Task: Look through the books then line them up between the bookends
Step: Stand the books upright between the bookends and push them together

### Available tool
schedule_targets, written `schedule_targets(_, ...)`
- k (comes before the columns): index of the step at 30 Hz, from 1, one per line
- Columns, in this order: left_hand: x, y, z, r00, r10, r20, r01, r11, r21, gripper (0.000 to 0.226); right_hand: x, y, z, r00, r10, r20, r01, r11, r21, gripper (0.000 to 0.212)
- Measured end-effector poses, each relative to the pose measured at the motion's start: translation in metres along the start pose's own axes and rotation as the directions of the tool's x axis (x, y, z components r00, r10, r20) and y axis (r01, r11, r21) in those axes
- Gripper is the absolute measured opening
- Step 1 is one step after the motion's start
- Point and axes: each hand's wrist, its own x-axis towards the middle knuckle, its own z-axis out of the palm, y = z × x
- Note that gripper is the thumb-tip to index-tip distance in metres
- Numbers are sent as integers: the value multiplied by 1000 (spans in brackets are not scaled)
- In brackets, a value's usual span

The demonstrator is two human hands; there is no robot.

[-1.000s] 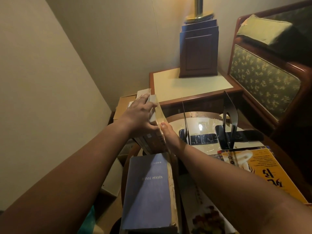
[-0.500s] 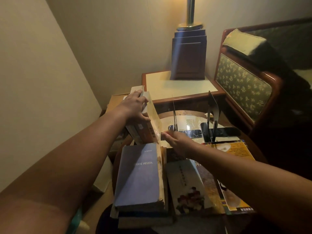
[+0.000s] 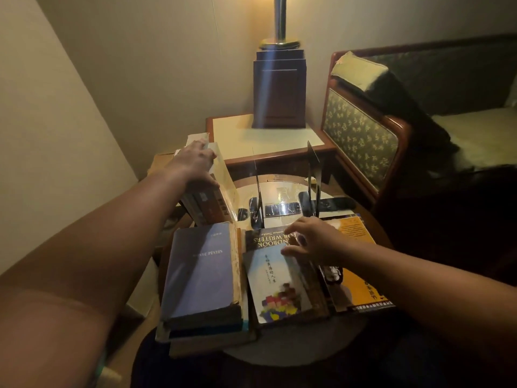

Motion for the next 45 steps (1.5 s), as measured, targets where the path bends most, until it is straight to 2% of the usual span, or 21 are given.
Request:
schedule_targets(4, 1, -1, 2, 1000, 2, -4, -2, 1000, -16, 81, -4, -17, 18, 987, -7, 159, 49, 963, -264, 92)
schedule_targets(6, 1, -2, 2, 1000, 2, -3, -2, 1000, -15, 81, -4, -20, 23, 981, 5, 193, 58, 946, -319, 101)
schedule_targets(15, 2, -2, 6, 1000, -12, -21, 11, 1000, -27, 81, 5, -7, 13, 973, 208, 100, -197, 974, -109, 97)
schedule_targets(19, 1, -1, 7, 1000, -8, -28, 7, 1000, -25, 80, 5, 2, 10, 949, 310, 62, -314, 947, 67, 95)
schedule_targets(21, 0, 0, 6, 1000, -8, -28, 8, 1000, -22, 79, 5, 6, 6, 936, 347, 67, -353, 923, 151, 87)
schedule_targets(23, 0, 1, 5, 999, -10, -32, 10, 1000, -20, 79, 5, 9, -1, 925, 379, 28, -372, 888, 269, 68)
schedule_targets(25, -1, 2, 5, 999, -10, -35, 10, 1000, -16, 79, 5, 8, -13, 927, 374, 2, -334, 827, 452, 49)
schedule_targets(27, 0, 1, 6, 999, -5, -33, 4, 1000, -10, 79, 2, 3, -26, 954, 299, -14, -231, 764, 602, 43)
schedule_targets(29, 0, 0, 6, 1000, 1, -31, -1, 1000, -8, 79, 0, -3, -35, 970, 215, -113, -95, 764, 638, 42)
schedule_targets(32, 1, 0, 5, 1000, 4, -25, -4, 1000, -5, 79, 4, -13, -36, 910, 123, -396, 114, 844, 525, 45)
schedule_targets(34, 1, 1, 5, 1000, 0, -22, 0, 1000, -4, 79, 10, -15, -28, 819, 16, -574, 194, 933, 303, 44)
schedule_targets(35, 1, 1, 5, 1000, -2, -23, 2, 1000, -4, 78, 12, -16, -22, 784, -46, -619, 210, 958, 194, 43)
schedule_targets(37, 1, 0, 5, 1000, -1, -27, 1, 1000, 2, 78, 12, -18, -10, 756, -122, -643, 225, 971, 81, 39)
schedule_targets(40, 1, 0, 6, 1000, -4, -26, 4, 1000, 0, 79, 6, -20, 4, 757, -191, -625, 282, 958, 49, 42)
schedule_targets(42, 2, 0, 6, 1000, -4, -24, 4, 1000, 4, 79, 1, -21, 8, 782, -239, -576, 335, 940, 65, 53)
schedule_targets(45, 2, -1, 7, 1000, -1, -31, 1, 1000, 2, 79, -3, -23, 11, 843, -239, -482, 335, 935, 121, 70)
